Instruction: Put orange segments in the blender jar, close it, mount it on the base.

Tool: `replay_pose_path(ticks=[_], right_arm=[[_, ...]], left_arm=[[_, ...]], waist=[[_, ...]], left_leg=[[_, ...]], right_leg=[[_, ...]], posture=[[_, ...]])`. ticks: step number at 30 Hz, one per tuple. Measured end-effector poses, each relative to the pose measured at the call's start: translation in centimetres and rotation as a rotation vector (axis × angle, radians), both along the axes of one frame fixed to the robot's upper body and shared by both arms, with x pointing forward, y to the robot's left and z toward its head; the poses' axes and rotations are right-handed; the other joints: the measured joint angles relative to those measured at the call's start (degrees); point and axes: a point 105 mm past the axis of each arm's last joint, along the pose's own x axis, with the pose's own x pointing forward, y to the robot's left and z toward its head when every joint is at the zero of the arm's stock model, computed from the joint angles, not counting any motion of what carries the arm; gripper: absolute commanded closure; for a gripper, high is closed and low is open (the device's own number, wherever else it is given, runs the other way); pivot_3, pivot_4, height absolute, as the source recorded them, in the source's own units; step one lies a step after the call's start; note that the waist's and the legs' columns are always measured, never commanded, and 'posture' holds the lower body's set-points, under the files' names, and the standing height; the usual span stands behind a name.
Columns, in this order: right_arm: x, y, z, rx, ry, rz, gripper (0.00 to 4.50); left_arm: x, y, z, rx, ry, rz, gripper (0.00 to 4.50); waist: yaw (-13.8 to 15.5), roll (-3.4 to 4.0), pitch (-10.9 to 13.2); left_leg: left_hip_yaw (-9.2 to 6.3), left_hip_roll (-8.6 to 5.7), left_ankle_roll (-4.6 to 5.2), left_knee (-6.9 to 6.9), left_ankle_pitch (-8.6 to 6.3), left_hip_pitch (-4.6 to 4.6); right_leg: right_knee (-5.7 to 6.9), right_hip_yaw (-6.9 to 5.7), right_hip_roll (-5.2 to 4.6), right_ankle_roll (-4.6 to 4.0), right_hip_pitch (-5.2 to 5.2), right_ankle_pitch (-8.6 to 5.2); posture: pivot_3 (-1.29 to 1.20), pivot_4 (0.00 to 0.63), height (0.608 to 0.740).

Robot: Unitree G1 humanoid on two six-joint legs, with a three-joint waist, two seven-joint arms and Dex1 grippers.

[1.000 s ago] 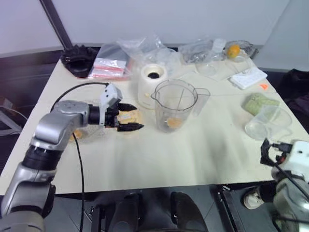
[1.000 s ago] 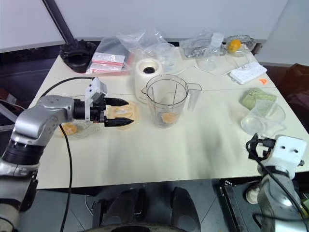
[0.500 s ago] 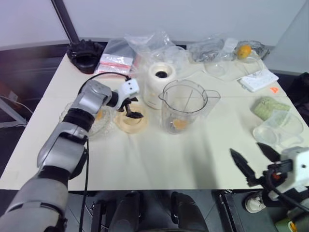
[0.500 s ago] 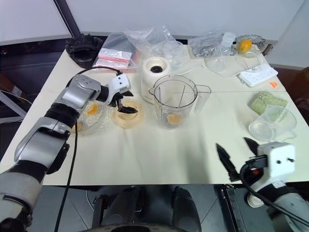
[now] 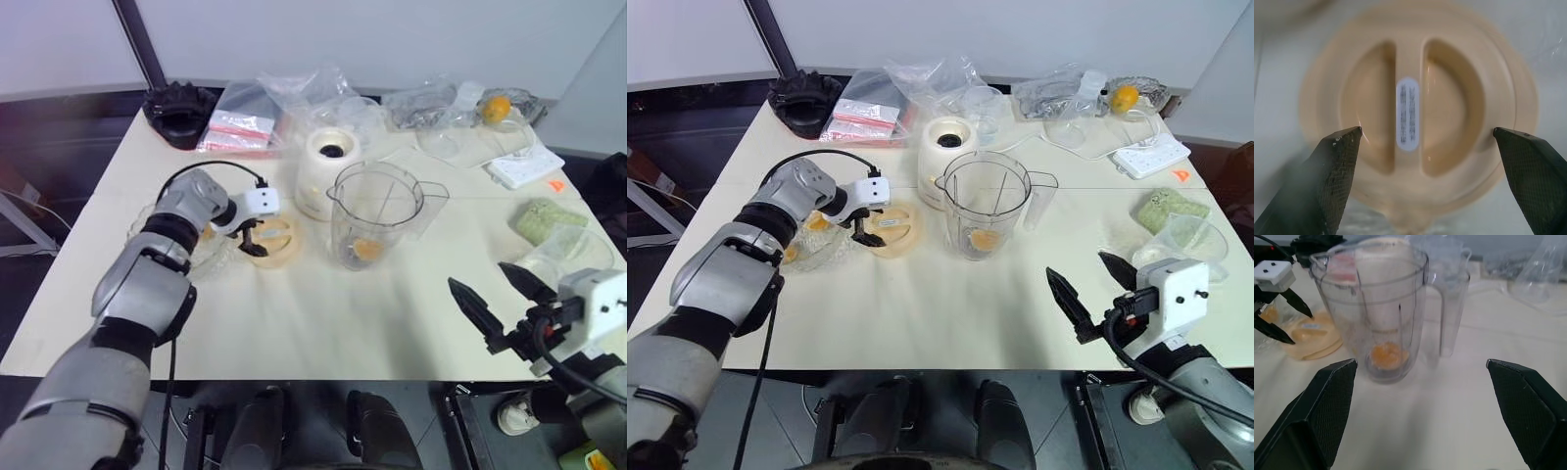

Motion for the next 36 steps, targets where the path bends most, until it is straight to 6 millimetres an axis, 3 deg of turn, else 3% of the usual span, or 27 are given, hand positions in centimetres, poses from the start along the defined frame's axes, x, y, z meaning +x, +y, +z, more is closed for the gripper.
replay_pose_path(ticks=[4,6,8,14,25,28,32,36], right_arm=[[0.1,0.3,-0.2,0.012,0.002,-0.004,0.07],[0.2,0.5,-0.1,0.016,0.0,-0.004,0.0],[0.3,0.5,0.0,0.016,-0.007,-0.008,0.0],[0.6,0.3,0.2,0.01,-0.021,-0.032,0.0],[2.0,-0.2,0.2,-0.002,-0.043,-0.053,0.0],[2.6,-0.5,0.0,0.001,-0.043,-0.057,0.0],[3.5,0.8,-1.0,0.017,-0.021,0.006,0.0],[4.0,1.0,-0.9,0.02,-0.034,0.012,0.0]], left_arm=[[0.0,-1.1,-0.4,0.009,0.003,-0.018,0.0],[0.0,-1.8,-0.7,-0.003,0.006,-0.02,0.52],[-0.1,-2.5,-0.9,-0.023,0.009,-0.018,1.24],[0.4,-1.9,-1.0,0.036,-0.022,0.022,4.25],[0.5,-1.8,-0.1,0.003,-0.012,0.032,4.32],[1.2,-2.0,3.3,-0.051,-0.053,0.014,4.32],[2.0,-3.4,9.7,-0.153,-0.179,-0.022,4.32],[2.0,-3.8,11.3,-0.185,-0.203,-0.033,4.32]], waist=[[0.11,-0.02,-0.07],[0.09,-0.03,-0.1],[0.09,-0.03,-0.13],[-0.27,-0.08,-0.22],[-0.19,-0.16,-0.17],[0.0,-0.22,-0.13],[0.02,-0.22,-0.14],[-0.21,-0.22,-0.14]], left_leg=[[0.0,0.0,0.0,0.04,0.0,0.08],[0.01,0.0,0.0,0.05,0.0,0.12],[0.02,0.0,0.0,0.05,0.0,0.18],[0.07,0.07,0.01,0.0,-0.01,0.24],[0.07,0.07,0.02,0.03,0.0,0.13],[0.05,0.07,0.02,0.03,0.0,-0.02],[0.08,0.0,0.04,0.02,-0.02,-0.06],[0.15,-0.02,0.04,0.03,-0.02,-0.01]], right_leg=[[0.0,-0.01,-0.04,0.0,0.12,0.03],[0.01,-0.02,-0.07,-0.02,0.15,0.05],[0.01,-0.05,-0.08,-0.02,0.22,0.06],[0.02,-0.06,-0.04,0.0,0.21,0.06],[0.04,-0.06,0.0,-0.03,0.1,0.1],[0.03,-0.06,0.01,-0.03,-0.01,0.09],[-0.02,-0.04,-0.04,0.04,0.0,0.04],[0.01,-0.02,-0.07,0.05,0.0,0.05]], posture=[[0.0,0.15,0.74],[0.0,0.15,0.74],[0.0,0.15,0.74],[0.0,0.15,0.74],[0.0,0.15,0.74],[0.0,0.15,0.74],[0.0,0.15,0.74],[0.0,0.15,0.74]])
